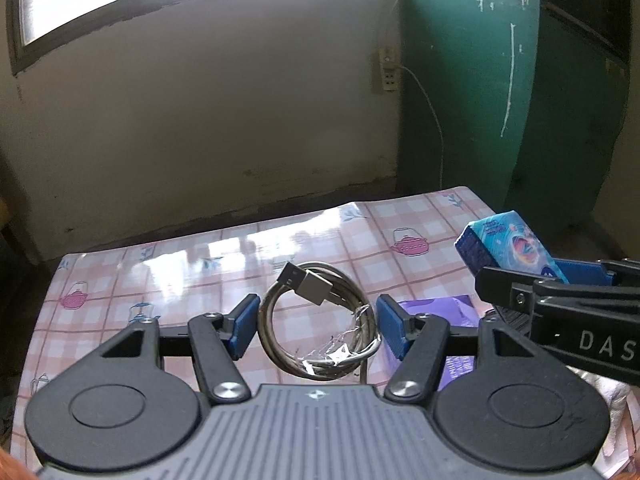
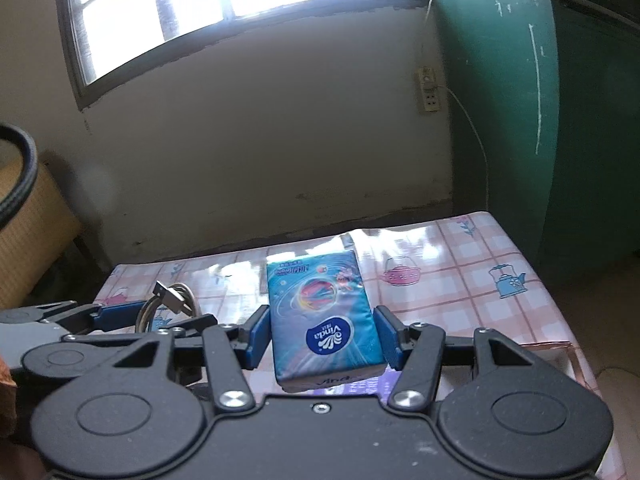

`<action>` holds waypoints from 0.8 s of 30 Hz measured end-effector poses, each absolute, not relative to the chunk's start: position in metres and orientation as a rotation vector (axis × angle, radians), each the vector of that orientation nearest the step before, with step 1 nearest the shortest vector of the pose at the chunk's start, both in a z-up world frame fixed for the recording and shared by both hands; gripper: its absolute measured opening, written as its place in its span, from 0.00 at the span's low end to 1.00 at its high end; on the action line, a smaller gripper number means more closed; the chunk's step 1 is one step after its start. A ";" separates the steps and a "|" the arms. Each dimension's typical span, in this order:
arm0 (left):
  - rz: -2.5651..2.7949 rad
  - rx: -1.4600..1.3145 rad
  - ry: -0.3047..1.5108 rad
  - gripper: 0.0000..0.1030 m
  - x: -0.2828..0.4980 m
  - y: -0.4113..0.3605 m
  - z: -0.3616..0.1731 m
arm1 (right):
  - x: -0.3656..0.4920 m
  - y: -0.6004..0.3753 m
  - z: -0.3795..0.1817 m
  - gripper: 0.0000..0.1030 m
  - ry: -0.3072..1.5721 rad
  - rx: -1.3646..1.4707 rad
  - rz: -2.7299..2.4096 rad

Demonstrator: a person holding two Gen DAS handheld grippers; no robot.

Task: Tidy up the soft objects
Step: 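Carry the cable and tissue pack to the white box lid and release them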

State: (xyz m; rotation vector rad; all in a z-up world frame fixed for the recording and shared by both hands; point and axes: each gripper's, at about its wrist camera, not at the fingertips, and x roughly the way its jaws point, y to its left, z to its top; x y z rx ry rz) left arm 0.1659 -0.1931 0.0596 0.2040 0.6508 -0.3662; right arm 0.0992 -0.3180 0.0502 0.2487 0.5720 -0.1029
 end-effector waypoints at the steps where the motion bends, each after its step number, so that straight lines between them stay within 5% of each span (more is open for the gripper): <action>1: -0.372 0.206 0.651 0.63 0.166 -0.196 0.059 | 0.099 -0.320 0.050 0.65 0.571 0.250 -0.109; 24: -0.509 0.244 0.657 0.63 0.145 -0.266 0.047 | 0.073 -0.369 0.043 0.65 0.568 0.289 -0.234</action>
